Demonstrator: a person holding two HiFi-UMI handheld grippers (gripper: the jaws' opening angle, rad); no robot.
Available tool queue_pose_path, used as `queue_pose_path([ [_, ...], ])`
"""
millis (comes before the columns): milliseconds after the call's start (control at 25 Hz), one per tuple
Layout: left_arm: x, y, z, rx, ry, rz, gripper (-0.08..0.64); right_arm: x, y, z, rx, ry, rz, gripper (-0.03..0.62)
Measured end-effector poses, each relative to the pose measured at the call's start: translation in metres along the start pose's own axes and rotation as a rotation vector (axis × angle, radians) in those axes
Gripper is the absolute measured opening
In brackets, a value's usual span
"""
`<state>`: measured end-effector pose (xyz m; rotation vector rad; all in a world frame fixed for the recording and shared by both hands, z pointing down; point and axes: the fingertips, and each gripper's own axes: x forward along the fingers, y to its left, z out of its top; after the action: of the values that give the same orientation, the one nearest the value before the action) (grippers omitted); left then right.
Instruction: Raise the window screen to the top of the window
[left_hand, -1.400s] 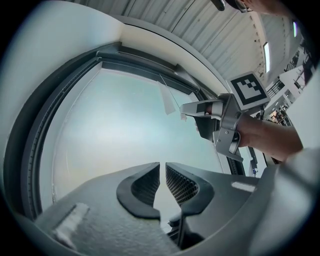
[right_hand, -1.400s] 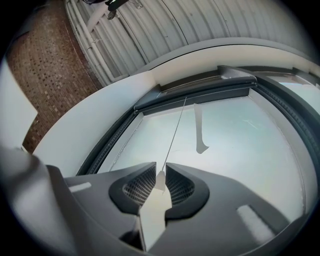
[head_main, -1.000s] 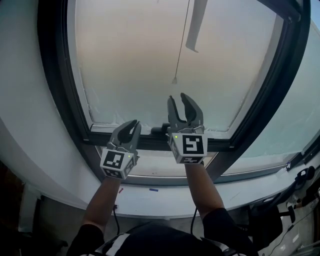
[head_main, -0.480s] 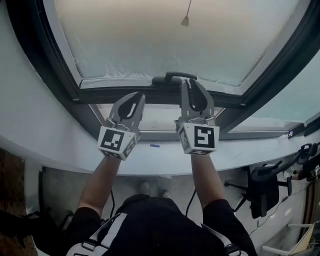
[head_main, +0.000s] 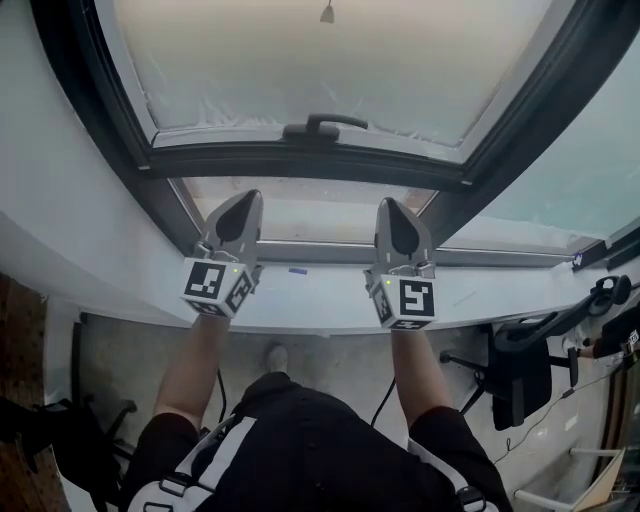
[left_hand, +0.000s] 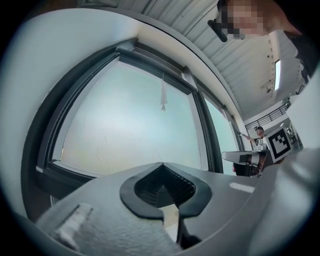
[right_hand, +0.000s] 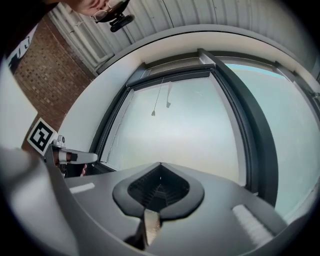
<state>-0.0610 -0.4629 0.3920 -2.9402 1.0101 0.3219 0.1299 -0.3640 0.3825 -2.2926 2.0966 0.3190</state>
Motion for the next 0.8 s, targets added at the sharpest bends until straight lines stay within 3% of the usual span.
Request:
queue_pose_path([
  [360,-0.054,-0.079,-0.015,-0.026,-0.007,0.033,0.003,-0.106,-0.045,-0.014,0.067,0.028,0.063,0.005],
  [560,-0.105,-0.102,-0.024,-0.036,0.018,0.083,0.003,-0.162,-0.054,-0.04,0.1,0.05,0.102,0.006],
  [800,-0.155,-0.113,-0.032,-0.045,0.015,0.091,0.003,-0.209,-0.059,-0.065,0.17,0.077,0.099,0.005],
])
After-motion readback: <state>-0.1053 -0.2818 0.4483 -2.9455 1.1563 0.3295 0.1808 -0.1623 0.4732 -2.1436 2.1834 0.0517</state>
